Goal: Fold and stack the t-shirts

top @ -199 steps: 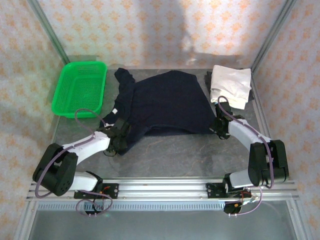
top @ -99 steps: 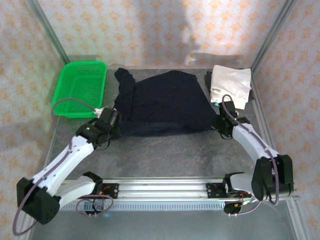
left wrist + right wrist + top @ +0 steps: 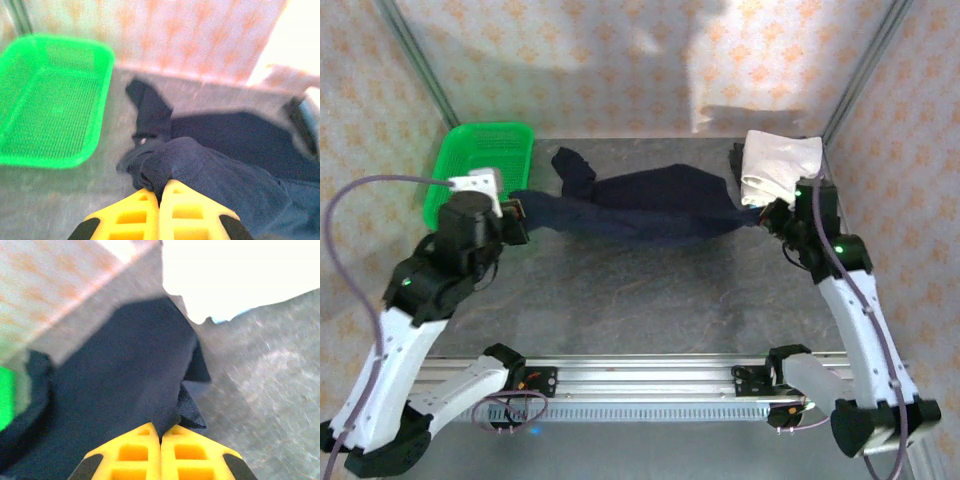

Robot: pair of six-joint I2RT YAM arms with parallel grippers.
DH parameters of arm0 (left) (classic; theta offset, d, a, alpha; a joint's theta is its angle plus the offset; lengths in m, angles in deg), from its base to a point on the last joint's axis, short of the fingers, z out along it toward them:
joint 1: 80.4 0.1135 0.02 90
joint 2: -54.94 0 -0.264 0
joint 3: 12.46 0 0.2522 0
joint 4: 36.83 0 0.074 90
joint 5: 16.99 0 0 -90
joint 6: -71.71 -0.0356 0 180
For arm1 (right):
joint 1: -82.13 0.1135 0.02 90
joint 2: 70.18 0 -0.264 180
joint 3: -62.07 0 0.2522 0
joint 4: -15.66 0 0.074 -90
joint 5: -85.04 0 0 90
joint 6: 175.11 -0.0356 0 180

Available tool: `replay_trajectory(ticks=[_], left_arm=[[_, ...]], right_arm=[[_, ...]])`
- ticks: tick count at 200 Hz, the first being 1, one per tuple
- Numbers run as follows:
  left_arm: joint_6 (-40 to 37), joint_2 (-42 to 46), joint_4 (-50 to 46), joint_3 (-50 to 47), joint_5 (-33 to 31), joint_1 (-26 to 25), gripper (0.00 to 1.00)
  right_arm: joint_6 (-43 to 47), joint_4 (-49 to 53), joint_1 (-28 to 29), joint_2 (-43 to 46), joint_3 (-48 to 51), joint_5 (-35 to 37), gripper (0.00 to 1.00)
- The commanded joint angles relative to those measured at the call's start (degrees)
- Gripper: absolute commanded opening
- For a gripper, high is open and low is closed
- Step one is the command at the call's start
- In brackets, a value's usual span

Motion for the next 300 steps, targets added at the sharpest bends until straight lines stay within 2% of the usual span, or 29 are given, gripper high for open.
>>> replay_trajectory(ticks=[1, 28, 43, 53, 77, 100, 110, 119, 128, 152, 170, 187, 209, 219, 227, 241, 250, 269, 282, 300], left_arm=[[-6.2, -1.1, 1.6, 5.8, -2.1, 0.6, 0.00], [-8.8, -8.7, 6.2, 9.6, -6.5, 1.0, 0.00], [-10.3, -16.7, 7.5, 14.8, -4.9, 3.8, 0.00], [-10.4, -23.0, 7.0, 20.8, -1.3, 7.6, 0.00], [-10.5, -39.7, 4.7, 40.3, 7.2, 14.7, 0.00], [-10.1, -58.0, -4.1, 68.6, 10.9, 17.7, 0.00], [-8.3, -65.7, -7.5, 81.3, 15.4, 19.3, 0.00], [-7.6, -69.5, -7.5, 90.3, 18.1, 20.3, 0.00], [-7.0, -70.0, -5.6, 92.2, 18.3, 21.1, 0.00], [-5.7, -62.1, 5.5, 81.1, 19.8, 23.0, 0.00], [-6.6, -55.5, 12.9, 73.9, 20.4, 23.2, 0.00], [-6.9, -54.7, 13.4, 75.8, 20.6, 23.2, 0.00], [-8.7, -55.0, 10.0, 80.3, 20.0, 23.2, 0.00], [-9.1, -53.0, 7.6, 78.4, 20.7, 23.2, 0.00], [-9.4, -50.3, 7.7, 72.8, 23.4, 23.2, 0.00], [-9.6, -42.4, 11.7, 55.3, 27.6, 22.7, 0.00], [-9.5, -35.7, 17.7, 39.8, 28.7, 21.5, 0.00], [-9.3, -22.3, 28.2, 9.5, 25.3, 16.9, 0.00], [-6.3, -15.2, 29.3, -4.1, 24.3, 13.7, 0.00], [0.5, -6.7, 30.0, -18.9, 22.7, 9.8, 0.00]], right_arm=[[0.3, 3.2, 0.0, 2.1, -5.6, -1.7, 0.00], [-0.3, -2.1, 0.1, -3.0, -10.2, 1.0, 0.00], [-0.1, -5.3, 0.0, -10.0, -14.3, 2.8, 0.00], [0.4, -8.0, 0.1, -16.1, -18.3, 3.6, 0.00], [2.0, -8.3, -0.1, -32.5, -34.4, 4.9, 0.00], [0.4, -4.5, -0.9, -45.1, -52.4, 5.3, 0.00], [-0.7, -3.1, -0.9, -49.0, -59.2, 4.9, 0.00], [-1.8, -4.5, -0.9, -51.6, -63.1, 3.6, 0.00], [-2.6, -5.5, -0.9, -53.6, -67.0, 3.2, 0.00], [-2.4, -4.1, -0.9, -58.6, -79.0, 2.6, 0.00], [-0.7, -4.8, -1.1, -59.3, -84.5, 3.1, 0.00], [0.0, -5.1, -1.7, -58.6, -87.9, 5.7, 0.00], [-0.2, -7.0, -2.5, -57.2, -87.8, 1.3, 0.00], [0.8, -4.9, -2.5, -56.4, -87.0, -0.8, 0.00], [1.9, -2.4, -2.5, -55.5, -85.3, -1.9, 0.00], [4.0, -0.5, -2.5, -52.1, -76.3, -3.7, 0.00], [4.7, -2.6, -2.5, -48.2, -65.6, -4.9, 0.00], [4.4, -12.2, -2.5, -37.8, -39.1, -7.2, 0.00], [2.8, -16.9, -2.5, -31.5, -24.5, -9.5, 0.00], [1.4, -17.9, -2.2, -24.9, -8.8, -12.4, 0.00]])
